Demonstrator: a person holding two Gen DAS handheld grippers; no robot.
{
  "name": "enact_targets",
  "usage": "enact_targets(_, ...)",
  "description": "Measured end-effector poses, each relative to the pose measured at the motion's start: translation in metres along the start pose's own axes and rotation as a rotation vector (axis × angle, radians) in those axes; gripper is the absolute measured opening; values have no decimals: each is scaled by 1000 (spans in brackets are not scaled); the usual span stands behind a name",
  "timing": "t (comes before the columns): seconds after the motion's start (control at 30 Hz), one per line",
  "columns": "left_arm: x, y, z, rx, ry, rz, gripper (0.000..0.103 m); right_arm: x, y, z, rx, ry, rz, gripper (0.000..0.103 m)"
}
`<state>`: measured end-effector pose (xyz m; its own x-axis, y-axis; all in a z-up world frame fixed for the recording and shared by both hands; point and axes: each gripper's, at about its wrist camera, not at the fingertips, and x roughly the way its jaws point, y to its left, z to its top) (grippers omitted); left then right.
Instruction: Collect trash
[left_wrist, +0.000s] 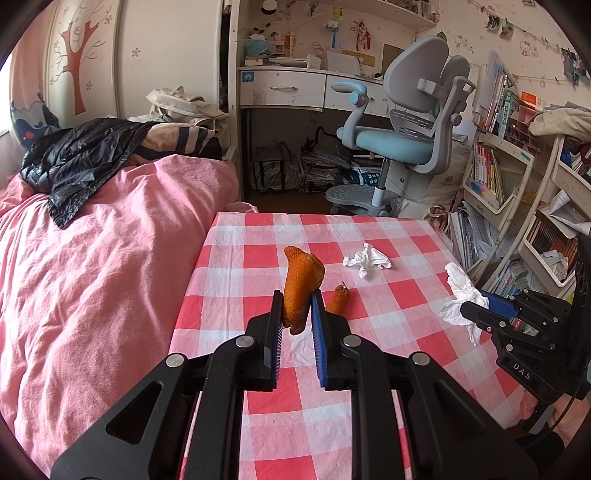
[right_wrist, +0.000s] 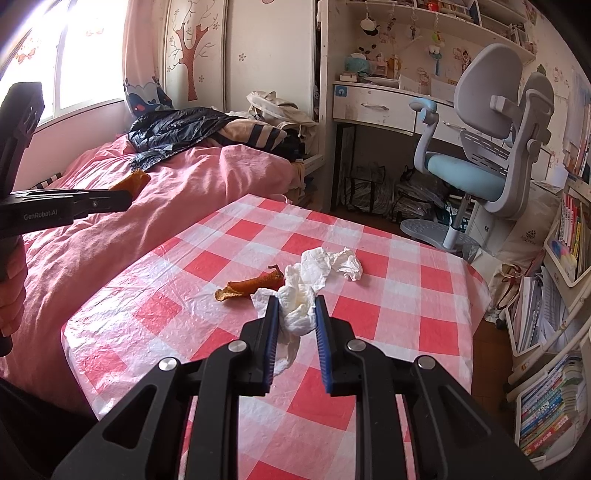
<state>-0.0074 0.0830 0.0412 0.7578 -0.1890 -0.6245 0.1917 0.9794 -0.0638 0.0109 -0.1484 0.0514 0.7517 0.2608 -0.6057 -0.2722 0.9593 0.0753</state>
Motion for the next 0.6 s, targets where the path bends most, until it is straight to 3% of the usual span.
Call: enact_targets(0.6, 0, -2, 0, 2, 0, 1, 14, 1, 2, 1, -4, 0, 0, 21)
